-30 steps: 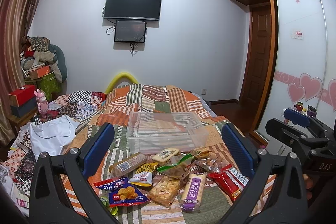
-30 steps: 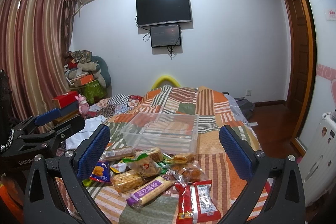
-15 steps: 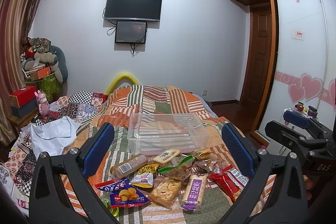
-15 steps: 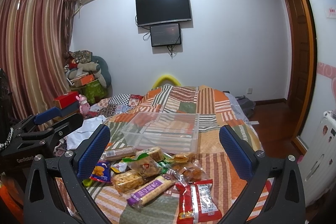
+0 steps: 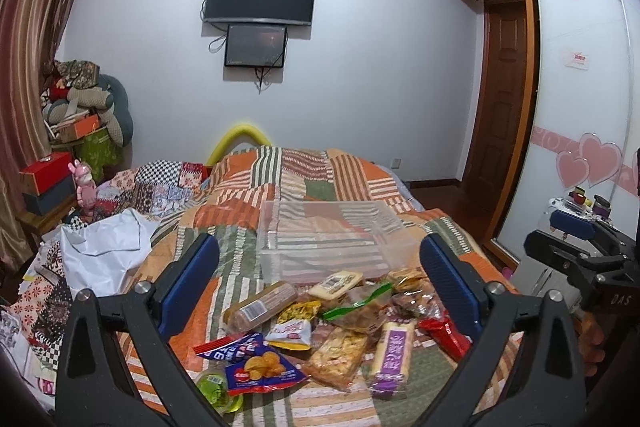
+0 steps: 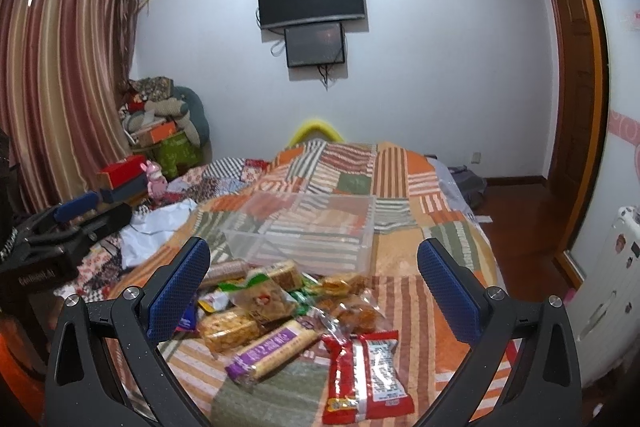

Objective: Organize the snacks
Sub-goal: 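Grasp the blue biscuit bag with the left tool while the right tool grasps the red chip bag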

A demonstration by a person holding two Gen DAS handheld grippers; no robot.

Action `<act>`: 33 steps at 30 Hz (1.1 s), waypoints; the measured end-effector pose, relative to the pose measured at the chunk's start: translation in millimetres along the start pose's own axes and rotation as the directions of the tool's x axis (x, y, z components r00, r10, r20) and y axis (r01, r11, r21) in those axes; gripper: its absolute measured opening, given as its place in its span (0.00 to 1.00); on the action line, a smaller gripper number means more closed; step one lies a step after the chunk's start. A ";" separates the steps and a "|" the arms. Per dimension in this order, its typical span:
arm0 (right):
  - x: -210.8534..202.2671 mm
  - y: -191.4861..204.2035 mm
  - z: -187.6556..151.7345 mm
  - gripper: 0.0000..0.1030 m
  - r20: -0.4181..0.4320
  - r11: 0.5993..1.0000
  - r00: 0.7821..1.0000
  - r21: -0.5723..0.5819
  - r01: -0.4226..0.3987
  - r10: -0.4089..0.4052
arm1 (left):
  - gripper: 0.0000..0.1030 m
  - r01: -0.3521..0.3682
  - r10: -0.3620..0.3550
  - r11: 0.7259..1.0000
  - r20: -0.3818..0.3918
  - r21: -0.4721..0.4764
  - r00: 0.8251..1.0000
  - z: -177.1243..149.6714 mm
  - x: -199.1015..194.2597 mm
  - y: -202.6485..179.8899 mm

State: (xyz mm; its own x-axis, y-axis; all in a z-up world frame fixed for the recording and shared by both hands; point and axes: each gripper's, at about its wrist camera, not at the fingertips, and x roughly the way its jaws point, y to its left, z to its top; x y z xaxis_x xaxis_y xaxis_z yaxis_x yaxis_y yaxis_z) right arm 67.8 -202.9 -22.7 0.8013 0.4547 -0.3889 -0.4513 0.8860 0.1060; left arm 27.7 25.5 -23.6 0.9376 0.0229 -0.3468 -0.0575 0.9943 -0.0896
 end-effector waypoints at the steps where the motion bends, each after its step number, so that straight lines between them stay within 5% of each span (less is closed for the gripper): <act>1: 3.8 -4.3 -1.9 0.98 -0.019 1.000 1.000 0.008 -0.001 0.001 | 0.92 0.000 0.000 1.000 -0.015 0.001 1.000 -1.0 3.3 3.4; 3: 8.2 -10.7 -5.5 0.94 -0.046 1.000 0.999 0.022 -0.002 0.003 | 0.81 -0.004 0.004 1.000 -0.062 0.005 0.998 -3.5 13.1 12.3; 10: 31.8 -31.9 -26.6 0.81 -0.191 0.997 0.982 0.070 0.015 -0.002 | 0.72 -0.016 0.008 0.999 -0.212 -0.032 0.977 -21.3 44.8 46.8; 12: 37.5 -36.0 -33.4 0.79 -0.232 0.997 0.973 0.071 0.023 -0.006 | 0.58 -0.015 0.005 0.999 -0.265 -0.034 0.964 -29.9 53.4 57.3; 15: 45.0 -43.0 -46.0 0.75 -0.293 0.997 0.956 0.076 0.033 -0.009 | 0.53 -0.030 0.011 0.998 -0.352 -0.047 0.936 -45.1 66.1 71.6; 20: 54.5 -52.7 -65.2 0.73 -0.379 0.994 0.925 0.101 0.046 -0.004 | 0.53 -0.024 -0.022 0.995 -0.454 -0.094 0.891 -73.5 81.7 87.1; 26: 69.9 -58.6 -81.8 0.73 -0.448 0.991 0.894 0.129 0.045 0.018 | 0.53 -0.025 -0.042 0.992 -0.514 -0.122 0.857 -94.8 97.1 85.3; 28: 73.8 -58.3 -85.0 0.73 -0.467 0.990 0.884 0.133 0.039 0.029 | 0.59 -0.042 -0.024 0.993 -0.526 -0.114 0.850 -97.0 100.9 83.6; 30: 78.3 -58.7 -88.1 0.73 -0.479 0.990 0.877 0.136 0.033 0.036 | 0.76 -0.074 0.013 0.993 -0.526 -0.094 0.850 -98.1 103.9 82.9; 33: 83.6 -57.9 -92.8 0.73 -0.499 0.989 0.865 0.143 0.024 0.051 | 0.85 -0.094 0.029 0.991 -0.537 -0.094 0.843 -101.9 108.2 85.7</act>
State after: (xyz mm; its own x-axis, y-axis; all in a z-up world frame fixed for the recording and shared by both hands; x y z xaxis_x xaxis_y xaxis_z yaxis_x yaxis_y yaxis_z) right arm 124.5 -224.6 -146.3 0.4747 0.3934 -0.7874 -0.3706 0.9007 0.2266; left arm 89.3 102.5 -164.0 0.6048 -0.0074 -0.7963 -0.1773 0.9736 -0.1437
